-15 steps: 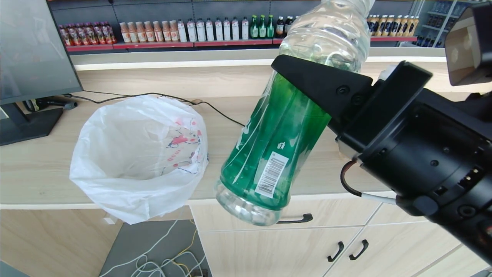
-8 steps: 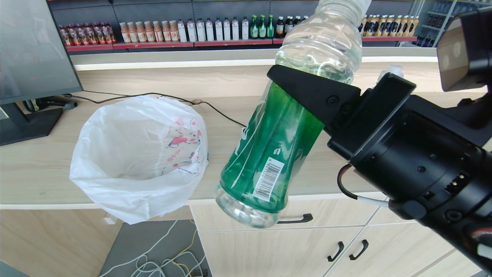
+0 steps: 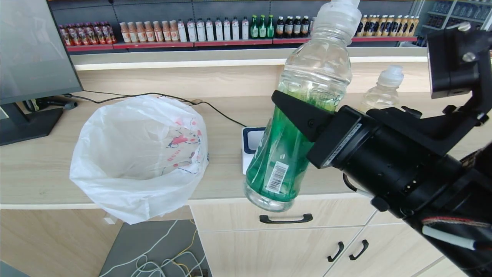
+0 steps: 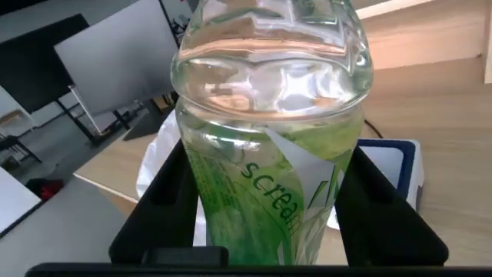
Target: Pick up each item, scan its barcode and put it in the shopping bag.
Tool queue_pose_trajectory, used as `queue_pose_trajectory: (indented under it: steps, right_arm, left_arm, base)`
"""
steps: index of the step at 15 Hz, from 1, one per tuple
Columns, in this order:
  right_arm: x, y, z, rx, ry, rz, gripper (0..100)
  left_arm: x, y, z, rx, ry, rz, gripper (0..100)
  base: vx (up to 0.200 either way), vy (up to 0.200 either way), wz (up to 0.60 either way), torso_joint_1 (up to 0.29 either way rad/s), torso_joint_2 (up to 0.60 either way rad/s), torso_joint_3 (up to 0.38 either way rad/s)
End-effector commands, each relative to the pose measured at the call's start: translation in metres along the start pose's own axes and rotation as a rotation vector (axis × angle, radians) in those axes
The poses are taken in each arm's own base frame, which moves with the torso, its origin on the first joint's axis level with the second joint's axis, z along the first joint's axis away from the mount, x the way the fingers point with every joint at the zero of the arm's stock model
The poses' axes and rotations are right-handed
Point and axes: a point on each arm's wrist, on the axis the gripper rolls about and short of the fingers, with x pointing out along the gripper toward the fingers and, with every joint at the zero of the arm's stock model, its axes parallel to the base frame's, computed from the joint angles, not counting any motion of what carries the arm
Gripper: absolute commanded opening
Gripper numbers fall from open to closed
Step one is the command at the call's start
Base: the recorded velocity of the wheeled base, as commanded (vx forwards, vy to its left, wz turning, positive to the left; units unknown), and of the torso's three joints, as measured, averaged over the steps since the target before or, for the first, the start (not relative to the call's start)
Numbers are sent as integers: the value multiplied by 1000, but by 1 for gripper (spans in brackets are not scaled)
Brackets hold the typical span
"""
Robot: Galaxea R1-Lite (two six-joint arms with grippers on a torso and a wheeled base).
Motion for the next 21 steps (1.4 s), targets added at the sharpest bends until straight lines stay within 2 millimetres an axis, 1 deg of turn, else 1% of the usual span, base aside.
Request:
queue_pose_trajectory:
  steps: [1,2,4,5,6,7,8,9,11,13,15,17,19,21]
  right_arm:
    - [3,-10,-4,-110,4,-78,0]
    - [4,-17,-2,-156,-3,-114,0]
    - [3,-41,1,-264,-7,-228,0]
    - [0,-51,5,-298,-14,-268,0]
    - [1,-59,11,-305,-34,-298,0]
    - [3,-65,16,-313,-69,-322,0]
    - [3,-72,22,-358,-126,-349,0]
    - [4,-77,23,-389,-180,-367,0]
    - [5,-80,18,-400,-257,-366,0]
    - [2,-88,6,-406,-255,-377,0]
    - [4,-99,4,-420,-255,-415,0]
    - [7,-99,2,-415,-281,-395,0]
    - [5,-100,0,-417,-282,-389,0]
    - [3,-95,-2,-411,-275,-368,0]
  left_arm:
    - [0,0,0,0,0,0,100]
    - [0,0,0,0,0,0,100]
    - [0,0,0,0,0,0,100]
    - [0,0,0,0,0,0,100]
    - [0,0,0,0,0,0,100]
    - [0,0,0,0,0,0,100]
    - [0,0,0,0,0,-3,100]
    - [0,0,0,0,0,-3,100]
    - [0,0,0,0,0,-2,100]
    - [0,0,0,0,0,-2,100]
    - [0,0,0,0,0,0,100]
    - [0,0,0,0,0,0,100]
    - [0,0,0,0,0,-2,100]
    - [0,0,0,0,0,-2,100]
  base:
    - [0,0,0,0,0,0]
    - [0,0,0,0,0,0]
    - [0,0,0,0,0,0]
    - [0,0,0,0,0,0]
    - [0,0,0,0,0,0]
    - [0,0,0,0,0,0]
    - [0,0,0,0,0,0]
    - [0,0,0,0,0,0]
    - [0,0,0,0,0,0]
    - [0,0,0,0,0,0]
    - [0,0,0,0,0,0]
    - [0,0,0,0,0,0]
    - [0,0,0,0,0,0]
    - [0,0,0,0,0,0]
